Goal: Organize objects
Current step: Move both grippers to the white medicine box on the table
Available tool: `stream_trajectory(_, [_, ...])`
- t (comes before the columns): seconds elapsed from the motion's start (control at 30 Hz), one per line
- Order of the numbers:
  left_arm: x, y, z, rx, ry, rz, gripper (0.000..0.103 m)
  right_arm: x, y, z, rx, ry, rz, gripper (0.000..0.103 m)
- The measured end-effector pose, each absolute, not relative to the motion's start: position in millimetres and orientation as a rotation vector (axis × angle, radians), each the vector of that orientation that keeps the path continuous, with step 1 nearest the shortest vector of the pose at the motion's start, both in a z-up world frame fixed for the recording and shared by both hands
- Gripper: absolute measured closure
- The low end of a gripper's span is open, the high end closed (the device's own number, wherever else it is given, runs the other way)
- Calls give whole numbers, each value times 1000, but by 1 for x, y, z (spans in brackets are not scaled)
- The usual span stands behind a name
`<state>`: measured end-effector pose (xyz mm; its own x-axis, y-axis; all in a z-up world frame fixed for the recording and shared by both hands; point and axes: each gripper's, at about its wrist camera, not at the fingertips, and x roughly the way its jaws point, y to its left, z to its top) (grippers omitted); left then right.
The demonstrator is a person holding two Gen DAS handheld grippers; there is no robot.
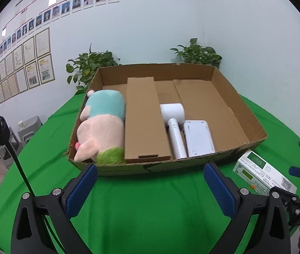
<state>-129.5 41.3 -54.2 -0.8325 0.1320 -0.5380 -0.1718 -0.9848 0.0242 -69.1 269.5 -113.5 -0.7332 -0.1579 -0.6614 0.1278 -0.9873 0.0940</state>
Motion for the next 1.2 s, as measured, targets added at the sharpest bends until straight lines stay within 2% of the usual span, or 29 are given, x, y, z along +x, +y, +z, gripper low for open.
stream_trajectory(0.33, [-134, 34, -72, -921, 20, 2807, 1, -60, 330, -153, 1302, -88, -2798, 1])
stream_trajectory(0.4, [-135, 39, -76, -936, 26, 2779, 1, -60, 329, -155, 1324, -88, -2773, 4])
stream_trajectory(0.43, [-135, 41, -79, -954, 30, 2764, 1, -58, 327, -156, 1329, -98, -2753, 13])
stream_trajectory(0.47, [-136, 42, -82, -970, 30, 2751, 1, -58, 325, -158, 1343, -103, -2735, 28])
stream_trajectory(0.6, [-136, 45, -90, -1013, 8, 2691, 1, -51, 306, -159, 1365, -52, -2729, 36])
stream_trajectory(0.73, [-133, 41, -88, -1002, -38, 2642, 1, -42, 281, -148, 1341, -112, -2666, 37])
stream_trajectory(0.87, [-136, 39, -91, -1046, -80, 2585, 1, -27, 247, -141, 1295, -55, -2572, 35])
stream_trajectory(0.9, [-136, 39, -92, -1054, -92, 2572, 1, -24, 241, -141, 1275, -41, -2554, 32])
stream_trajectory(0.93, [-137, 39, -95, -1064, -106, 2550, 1, -21, 236, -141, 1260, -20, -2540, 19])
stream_trajectory(0.97, [-138, 41, -97, -1077, -117, 2523, 1, -20, 232, -142, 1251, 4, -2534, 14])
stream_trajectory(1.03, [-140, 48, -105, -1120, -146, 2421, 1, -18, 227, -145, 1255, 64, -2531, 11])
stream_trajectory(1.1, [-142, 53, -113, -1151, -185, 2340, 1, -18, 224, -146, 1249, 86, -2537, 2])
stream_trajectory(1.2, [-146, 61, -127, -1213, -283, 2192, 1, -15, 222, -145, 1234, 105, -2519, 0])
